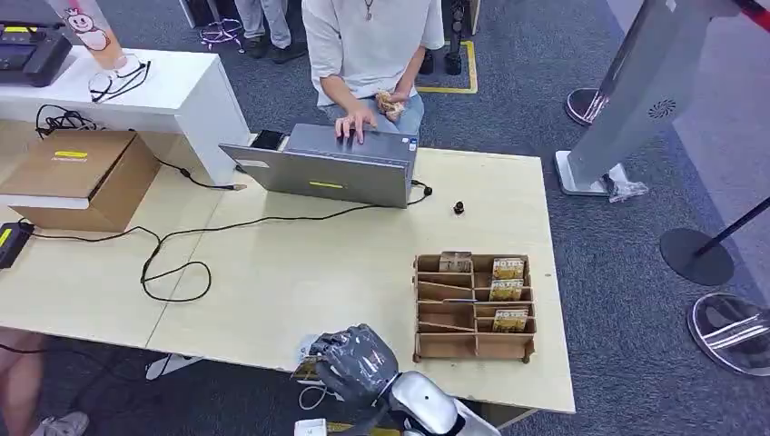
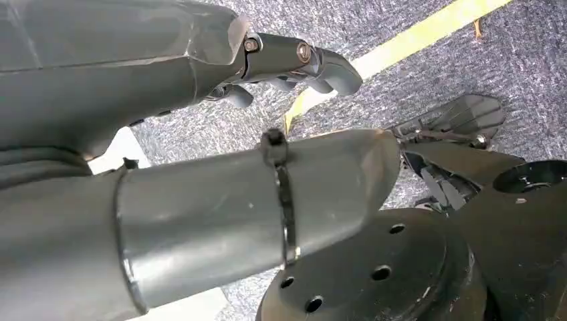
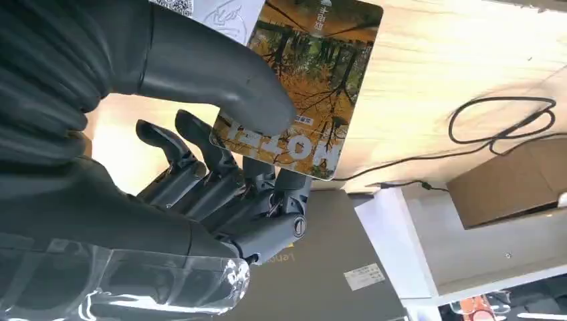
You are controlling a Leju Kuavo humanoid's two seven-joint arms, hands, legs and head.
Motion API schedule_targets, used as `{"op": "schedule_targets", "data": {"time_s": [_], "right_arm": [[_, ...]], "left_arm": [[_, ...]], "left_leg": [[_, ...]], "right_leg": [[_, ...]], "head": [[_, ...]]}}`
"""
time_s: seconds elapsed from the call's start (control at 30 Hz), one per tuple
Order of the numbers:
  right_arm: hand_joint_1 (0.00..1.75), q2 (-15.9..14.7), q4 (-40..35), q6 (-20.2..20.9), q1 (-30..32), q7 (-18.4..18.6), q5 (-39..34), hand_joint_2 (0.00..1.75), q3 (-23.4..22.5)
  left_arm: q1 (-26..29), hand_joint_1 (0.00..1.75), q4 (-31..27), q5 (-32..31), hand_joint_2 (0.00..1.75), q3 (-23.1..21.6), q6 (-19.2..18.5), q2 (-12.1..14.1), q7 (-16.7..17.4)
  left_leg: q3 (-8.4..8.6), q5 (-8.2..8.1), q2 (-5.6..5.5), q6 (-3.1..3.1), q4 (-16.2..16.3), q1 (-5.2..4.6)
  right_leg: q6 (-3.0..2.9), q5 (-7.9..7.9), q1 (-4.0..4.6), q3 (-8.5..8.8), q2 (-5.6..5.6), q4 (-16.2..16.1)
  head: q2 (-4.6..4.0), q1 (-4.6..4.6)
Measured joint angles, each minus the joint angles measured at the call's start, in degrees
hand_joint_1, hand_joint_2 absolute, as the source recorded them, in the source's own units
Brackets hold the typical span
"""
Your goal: Pass the card to the sensor for recognition and then transmit it.
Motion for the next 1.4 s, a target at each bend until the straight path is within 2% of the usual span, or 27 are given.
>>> {"op": "schedule_targets", "data": {"time_s": [0.33, 0.6, 0.8, 1.1, 1.4], "right_arm": [[1.75, 0.28, -2.12, 2.21, -1.49, 0.28, -1.35, 1.75, 0.00], [1.75, 1.72, -0.72, 3.19, -3.31, 4.52, 4.80, 1.75, 1.31], [1.75, 3.21, 1.82, 3.91, -4.62, 6.38, 6.56, 1.75, 1.95], [1.75, 4.13, 3.67, 6.80, -5.18, 7.17, 7.08, 1.75, 2.05], [1.75, 4.17, 1.99, 8.30, -5.46, 7.65, 7.52, 1.75, 2.05]], "left_arm": [[-0.17, 0.00, 0.00, 0.00, 0.00, -0.15, -0.02, 0.00, 0.04], [-0.31, 0.00, 0.02, 0.28, 0.00, -0.50, -0.11, 0.00, 0.31], [-0.23, 0.00, 0.00, 0.79, 0.00, -0.79, -0.98, 0.00, 0.61], [-0.14, 0.00, -0.02, 1.49, 0.00, -0.92, -1.75, -0.04, 0.79], [0.23, 0.00, -1.46, 1.55, 0.00, -0.92, -3.10, -0.74, 0.81]], "left_leg": [[0.00, 0.00, 0.00, 0.00, 0.00, 0.00], [0.00, 0.00, 0.00, 0.00, 0.00, 0.01], [0.00, 0.01, 0.00, -0.01, 0.00, 0.01], [-0.01, 0.01, -0.01, -0.01, 0.00, 0.00], [0.00, 0.01, 0.00, -0.01, 0.00, 0.01]], "right_leg": [[0.00, 0.00, 0.00, 0.00, 0.00, 0.00], [0.00, 0.00, 0.00, 0.00, 0.00, 0.01], [0.00, 0.00, 0.01, 0.00, 0.00, 0.02], [0.00, 0.00, 0.01, 0.00, 0.00, 0.01], [0.00, 0.00, 0.01, 0.00, 0.00, 0.01]], "head": [[0.00, 0.00], [0.00, 0.00], [0.00, 0.00], [0.00, -0.02], [0.00, 0.00]]}}
